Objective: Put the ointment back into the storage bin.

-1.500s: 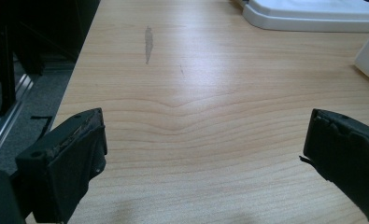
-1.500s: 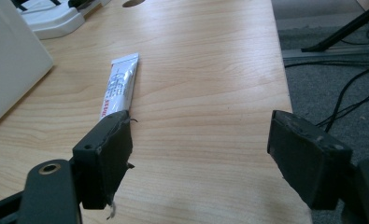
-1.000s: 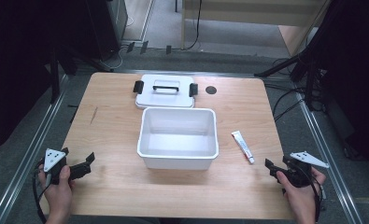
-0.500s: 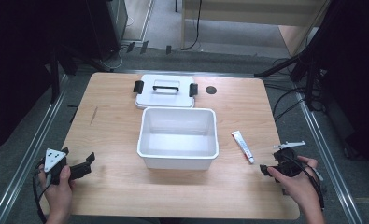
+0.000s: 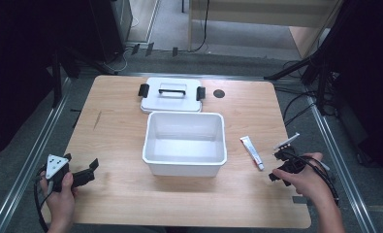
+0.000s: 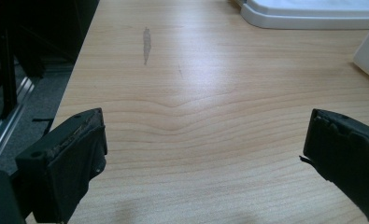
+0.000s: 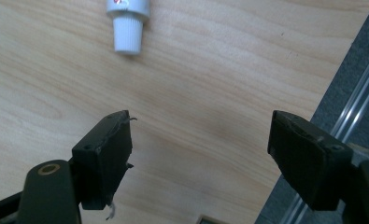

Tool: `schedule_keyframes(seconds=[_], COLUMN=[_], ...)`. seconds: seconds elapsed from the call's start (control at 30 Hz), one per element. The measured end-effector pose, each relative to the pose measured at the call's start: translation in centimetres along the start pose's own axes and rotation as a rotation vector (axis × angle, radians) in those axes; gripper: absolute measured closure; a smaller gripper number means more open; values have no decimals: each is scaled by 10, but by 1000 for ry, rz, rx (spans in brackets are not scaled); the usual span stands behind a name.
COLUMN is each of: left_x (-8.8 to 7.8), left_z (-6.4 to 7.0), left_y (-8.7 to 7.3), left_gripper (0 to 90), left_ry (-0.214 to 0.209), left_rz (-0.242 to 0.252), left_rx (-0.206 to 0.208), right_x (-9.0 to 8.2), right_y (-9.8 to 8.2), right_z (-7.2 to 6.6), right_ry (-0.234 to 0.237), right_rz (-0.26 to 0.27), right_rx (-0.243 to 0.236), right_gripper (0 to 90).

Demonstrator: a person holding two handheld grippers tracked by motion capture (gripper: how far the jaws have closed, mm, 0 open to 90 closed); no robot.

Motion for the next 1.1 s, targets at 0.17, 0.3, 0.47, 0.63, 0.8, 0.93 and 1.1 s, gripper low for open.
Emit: schedule_keyframes(seconds=[0.17,0.3,0.47,0.63,0.8,0.93,1.1], left_x=[0,0,0,0,0,0,0], left_z=[0,0,0,0,0,0,0], left_y=[0,0,0,0,0,0,0], left_gripper=[0,0,0,0,0,0,0], left_ry=[0,0,1,0,0,0,0], left_rz=[0,1,2,2,2,1,2], left_rx=[1,1,1,2,1,2,2], right_x=[1,0,3,2,0,0,1], right_y=[9,17,26,34,42,48,54], right_z=[-5,-10,-15,-18,-18,-17,-17], right_ry=[-20,-30,-37,-36,-25,-2,30], right_rz=[-99,-126,-143,-130,-116,-107,-92], right_rx=[-44,-59,-77,-66,-55,-45,-36], right_gripper=[204,202,214,236,260,285,339])
Point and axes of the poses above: each handheld gripper's, and its own axes: x roughly forward along the jaws, y roughly out of its top, z roughly to its right, the point moved 1 cm from there along x, roughly forward along the jaws, and after that the axes turned 6 degrees about -y, right-handed, at the moved point
